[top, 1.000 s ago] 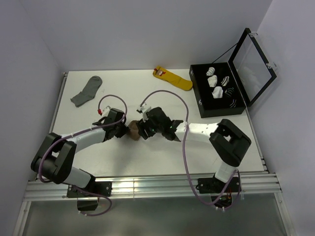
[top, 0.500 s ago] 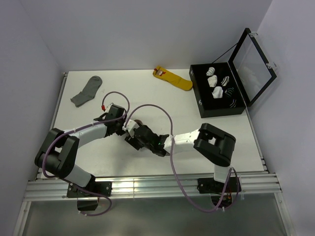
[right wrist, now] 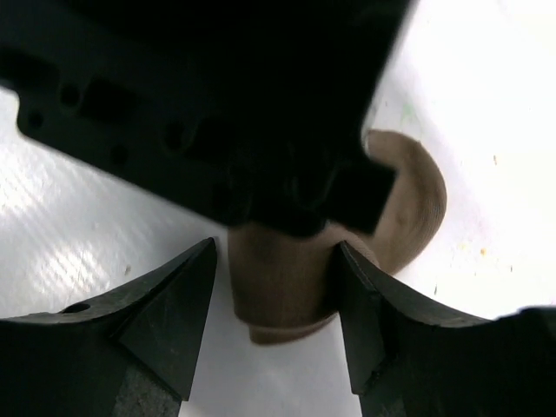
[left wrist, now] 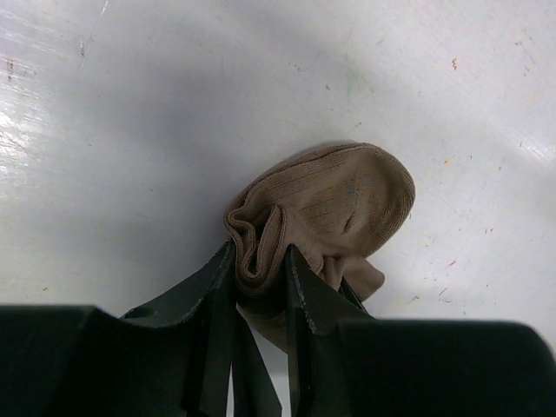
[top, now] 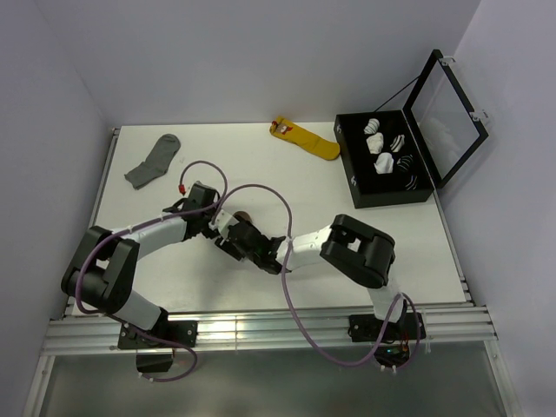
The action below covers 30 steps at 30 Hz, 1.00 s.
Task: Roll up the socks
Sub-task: Roll the sock at the center of the board.
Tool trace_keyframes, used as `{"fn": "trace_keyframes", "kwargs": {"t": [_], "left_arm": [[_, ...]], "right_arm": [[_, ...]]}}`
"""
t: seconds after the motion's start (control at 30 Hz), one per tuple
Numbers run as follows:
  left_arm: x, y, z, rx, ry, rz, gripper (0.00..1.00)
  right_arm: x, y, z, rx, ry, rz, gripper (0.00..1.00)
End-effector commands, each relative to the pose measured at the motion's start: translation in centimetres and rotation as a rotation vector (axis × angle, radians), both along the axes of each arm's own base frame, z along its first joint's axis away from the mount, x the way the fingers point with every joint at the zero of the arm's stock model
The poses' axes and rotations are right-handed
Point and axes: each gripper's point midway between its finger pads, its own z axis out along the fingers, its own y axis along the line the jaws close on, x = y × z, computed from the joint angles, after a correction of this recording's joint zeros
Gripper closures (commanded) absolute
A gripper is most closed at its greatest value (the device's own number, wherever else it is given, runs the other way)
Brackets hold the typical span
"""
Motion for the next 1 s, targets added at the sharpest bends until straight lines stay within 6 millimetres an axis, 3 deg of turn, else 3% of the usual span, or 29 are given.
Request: {"fn": "trace_keyframes", "kwargs": {"t": [0.0,0.1,0.13,0.2,0.23,0.43,0.47,0.57,0.77,0.97], "left_arm": [[-2.3,-0.3,-1.2,0.007,0.094,-0.089,0.85],[-2.1,0.2,-1.0,0.001,0.088,-0.082,0.83],[-2.0,0.4,-0.8,-0.001,0.08,-0.078,0.82],[-1.7,1.0,-0.5,-0.005,0.068,-0.06,0.75],[-1.5,1.3,-0.1,-0.005,0.053,-0.051,0.72],[-0.1,2.9,2.5,-0.024,-0.036,0.031,0.45],[0.1,3.0,2.8,-0.031,-0.052,0.045,0.38],[0.4,3.8,4.2,-0.051,-0.111,0.108,0.29],[-0.6,4.9,6.1,-0.119,-0.234,0.197,0.29],[-2.7,4.4,4.8,-0.22,-0.242,0.206,0.29]], "right_arm": [[-0.9,0.0,-3.3,-0.074,0.071,0.039,0.37],[-1.2,-0.1,-3.6,-0.069,0.106,0.053,0.47],[-1.3,-0.1,-3.1,-0.065,0.116,0.062,0.58],[-1.4,-0.1,-2.9,-0.051,0.155,0.08,0.67],[-1.8,-0.5,-3.0,-0.065,0.184,0.088,0.76],[-3.0,-0.6,-2.0,-0.001,0.47,0.142,0.98],[-3.0,-0.3,-1.9,0.017,0.531,0.124,1.0],[-3.6,-1.4,-2.5,0.022,0.704,0.1,1.0],[-5.1,-1.0,-2.4,0.096,1.056,0.102,1.0],[-5.1,-0.7,-2.7,0.154,1.213,0.073,1.0]]}}
